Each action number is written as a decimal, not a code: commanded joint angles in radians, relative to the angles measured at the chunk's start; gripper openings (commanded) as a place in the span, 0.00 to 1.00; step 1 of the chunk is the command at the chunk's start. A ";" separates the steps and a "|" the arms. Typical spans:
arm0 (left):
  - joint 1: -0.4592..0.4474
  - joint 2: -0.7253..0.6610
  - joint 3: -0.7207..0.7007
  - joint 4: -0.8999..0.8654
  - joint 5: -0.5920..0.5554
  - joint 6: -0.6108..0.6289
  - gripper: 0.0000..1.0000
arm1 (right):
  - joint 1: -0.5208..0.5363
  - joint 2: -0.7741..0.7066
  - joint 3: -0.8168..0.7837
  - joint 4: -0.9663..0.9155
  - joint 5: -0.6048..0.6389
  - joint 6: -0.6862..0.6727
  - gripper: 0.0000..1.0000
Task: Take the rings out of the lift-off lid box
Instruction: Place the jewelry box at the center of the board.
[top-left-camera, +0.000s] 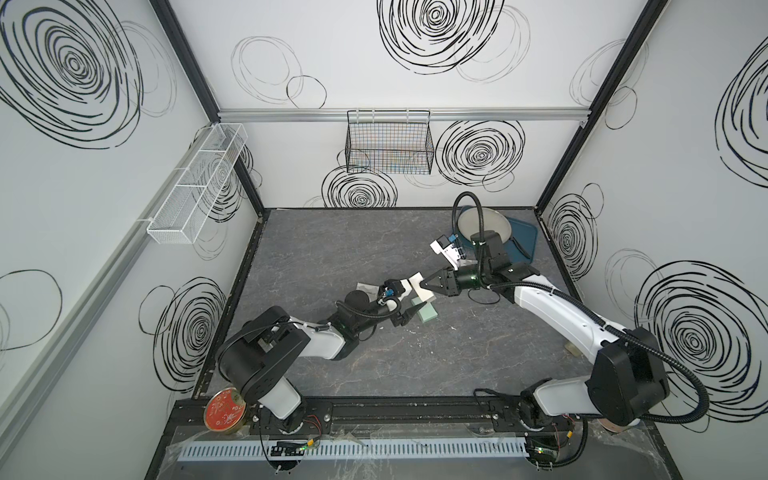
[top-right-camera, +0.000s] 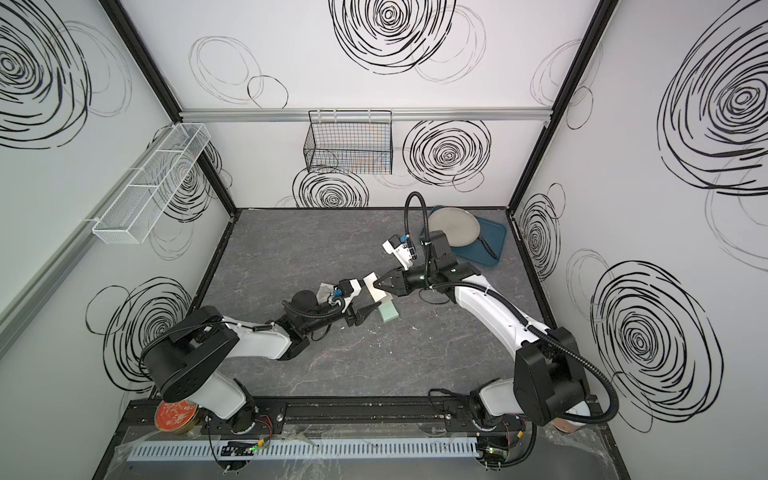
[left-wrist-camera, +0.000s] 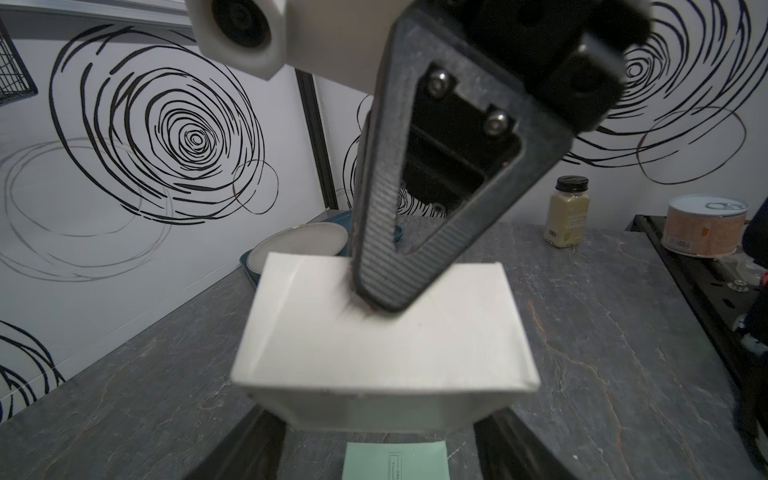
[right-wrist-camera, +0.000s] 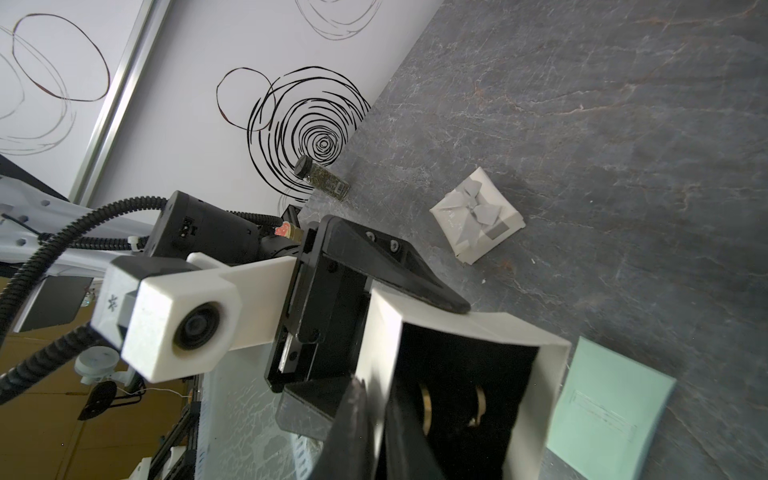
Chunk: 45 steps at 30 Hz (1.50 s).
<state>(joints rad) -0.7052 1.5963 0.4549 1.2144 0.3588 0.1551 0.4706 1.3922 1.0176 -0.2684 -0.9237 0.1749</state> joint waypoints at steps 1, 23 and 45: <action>-0.003 0.014 0.030 0.043 0.008 0.026 0.74 | 0.007 0.007 -0.020 0.034 -0.037 0.013 0.10; -0.019 -0.348 -0.121 -0.317 -0.227 0.109 1.00 | 0.237 0.003 0.018 -0.225 0.753 0.206 0.00; -0.029 -0.538 -0.152 -0.565 -0.330 0.054 1.00 | 0.562 0.205 0.021 -0.358 1.136 0.634 0.00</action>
<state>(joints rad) -0.7334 1.0710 0.3000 0.6289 0.0322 0.2123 1.0145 1.5658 1.0363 -0.6170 0.1837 0.7475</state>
